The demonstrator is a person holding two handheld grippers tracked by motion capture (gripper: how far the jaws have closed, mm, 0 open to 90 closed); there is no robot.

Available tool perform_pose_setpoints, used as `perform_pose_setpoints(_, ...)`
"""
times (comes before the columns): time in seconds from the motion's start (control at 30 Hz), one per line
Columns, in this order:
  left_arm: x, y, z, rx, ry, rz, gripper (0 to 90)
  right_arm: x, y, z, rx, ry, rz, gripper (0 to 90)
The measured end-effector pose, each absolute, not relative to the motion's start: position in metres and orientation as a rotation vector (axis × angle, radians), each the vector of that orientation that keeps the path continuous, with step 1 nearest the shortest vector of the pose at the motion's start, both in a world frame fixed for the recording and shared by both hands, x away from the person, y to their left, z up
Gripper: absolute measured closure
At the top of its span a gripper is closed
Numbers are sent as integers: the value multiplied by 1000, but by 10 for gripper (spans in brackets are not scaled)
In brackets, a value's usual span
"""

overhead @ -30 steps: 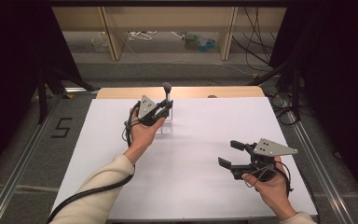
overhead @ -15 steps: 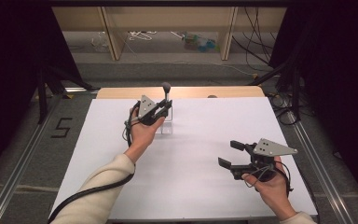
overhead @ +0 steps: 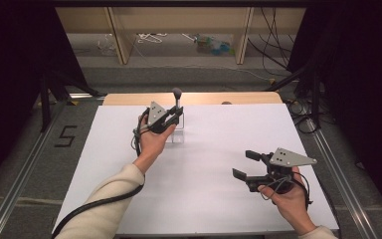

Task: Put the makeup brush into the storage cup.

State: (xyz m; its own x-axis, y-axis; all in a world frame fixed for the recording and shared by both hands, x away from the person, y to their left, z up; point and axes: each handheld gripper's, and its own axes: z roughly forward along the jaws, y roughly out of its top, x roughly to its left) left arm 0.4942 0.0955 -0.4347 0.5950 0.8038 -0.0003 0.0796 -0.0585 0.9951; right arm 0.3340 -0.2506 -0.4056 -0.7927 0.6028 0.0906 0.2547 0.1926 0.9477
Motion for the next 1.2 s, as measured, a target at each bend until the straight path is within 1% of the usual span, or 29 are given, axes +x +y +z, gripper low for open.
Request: perform_pose_setpoints(1.2, 495, 94, -443, 1542, 793, 694, 786, 334, -251, -406, 823, 2185, 1615, 214)
